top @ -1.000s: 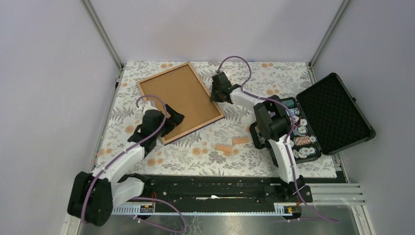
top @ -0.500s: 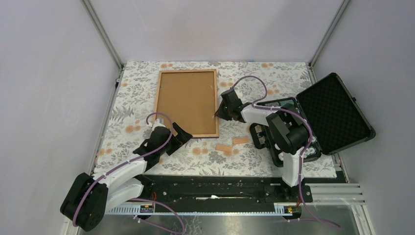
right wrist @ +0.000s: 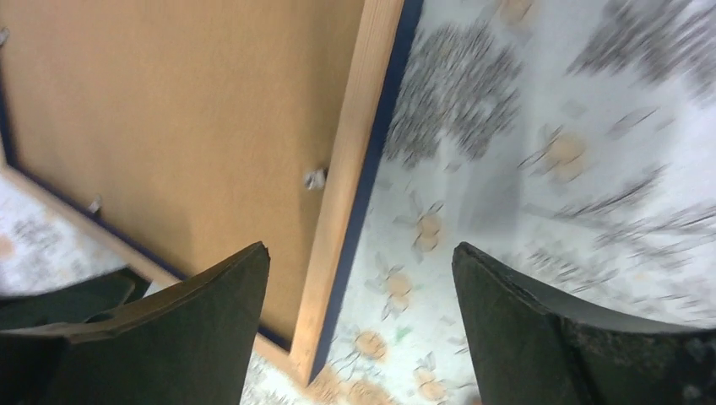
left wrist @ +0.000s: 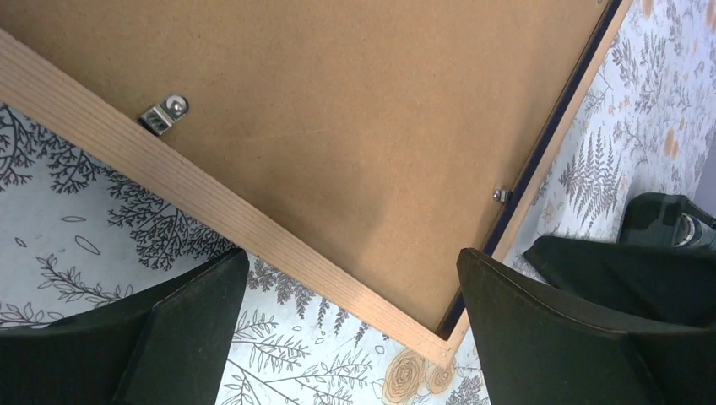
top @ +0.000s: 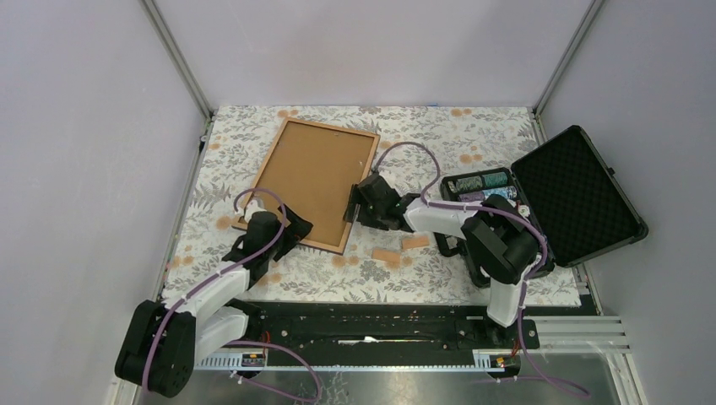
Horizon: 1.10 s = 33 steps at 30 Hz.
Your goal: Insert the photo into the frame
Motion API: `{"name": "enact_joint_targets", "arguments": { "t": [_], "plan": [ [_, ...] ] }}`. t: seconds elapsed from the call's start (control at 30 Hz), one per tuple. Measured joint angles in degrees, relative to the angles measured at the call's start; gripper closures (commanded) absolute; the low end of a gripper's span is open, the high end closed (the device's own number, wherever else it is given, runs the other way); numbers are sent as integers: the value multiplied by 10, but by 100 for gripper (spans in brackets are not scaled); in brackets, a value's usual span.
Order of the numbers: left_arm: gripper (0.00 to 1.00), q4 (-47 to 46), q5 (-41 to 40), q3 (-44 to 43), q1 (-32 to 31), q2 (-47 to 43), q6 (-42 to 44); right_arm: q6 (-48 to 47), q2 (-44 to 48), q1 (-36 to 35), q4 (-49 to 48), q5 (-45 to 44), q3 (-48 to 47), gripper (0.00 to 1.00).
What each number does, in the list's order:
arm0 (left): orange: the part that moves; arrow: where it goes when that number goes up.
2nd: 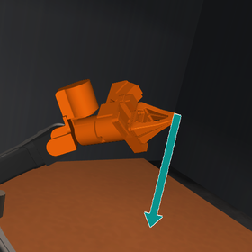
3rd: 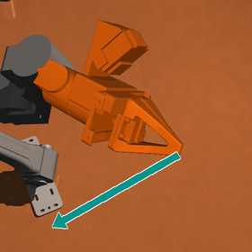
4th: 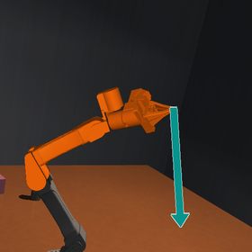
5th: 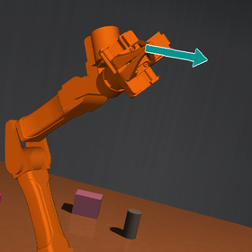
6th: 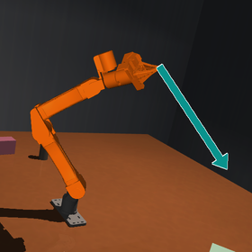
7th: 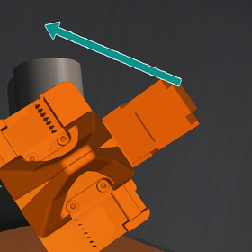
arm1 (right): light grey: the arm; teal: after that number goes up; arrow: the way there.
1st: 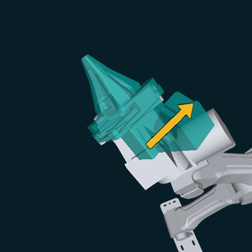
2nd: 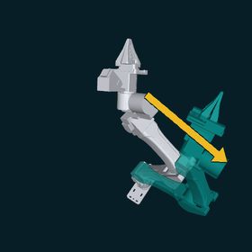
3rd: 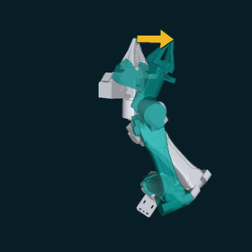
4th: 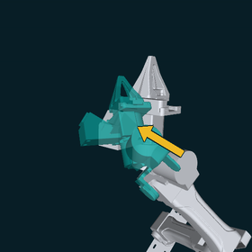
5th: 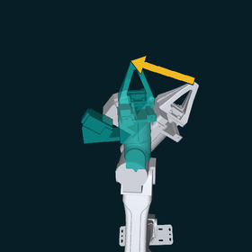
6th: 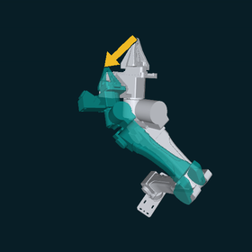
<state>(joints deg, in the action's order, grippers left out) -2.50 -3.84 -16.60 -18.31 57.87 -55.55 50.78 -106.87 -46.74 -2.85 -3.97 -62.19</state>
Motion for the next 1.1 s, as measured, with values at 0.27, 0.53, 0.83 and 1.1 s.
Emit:
{"name": "enact_joint_targets", "arguments": {
  "t": [0.27, 0.53, 0.83, 1.1],
  "plan": [
    [1, -26, 9, 35, 2, -36, 2, -110, -89, 83, 104, -86, -209, 10],
    [2, -53, 8, 68, 2, -71, -4, -167, -264, 145, 165, -117, -423, 11],
    [2, -87, 12, 69, 2, -46, -5, -189, -316, 137, 189, -121, -497, 14],
    [2, -107, 15, 67, 2, -28, -11, -205, -356, 137, 211, -126, -562, 35]
  ]
}}
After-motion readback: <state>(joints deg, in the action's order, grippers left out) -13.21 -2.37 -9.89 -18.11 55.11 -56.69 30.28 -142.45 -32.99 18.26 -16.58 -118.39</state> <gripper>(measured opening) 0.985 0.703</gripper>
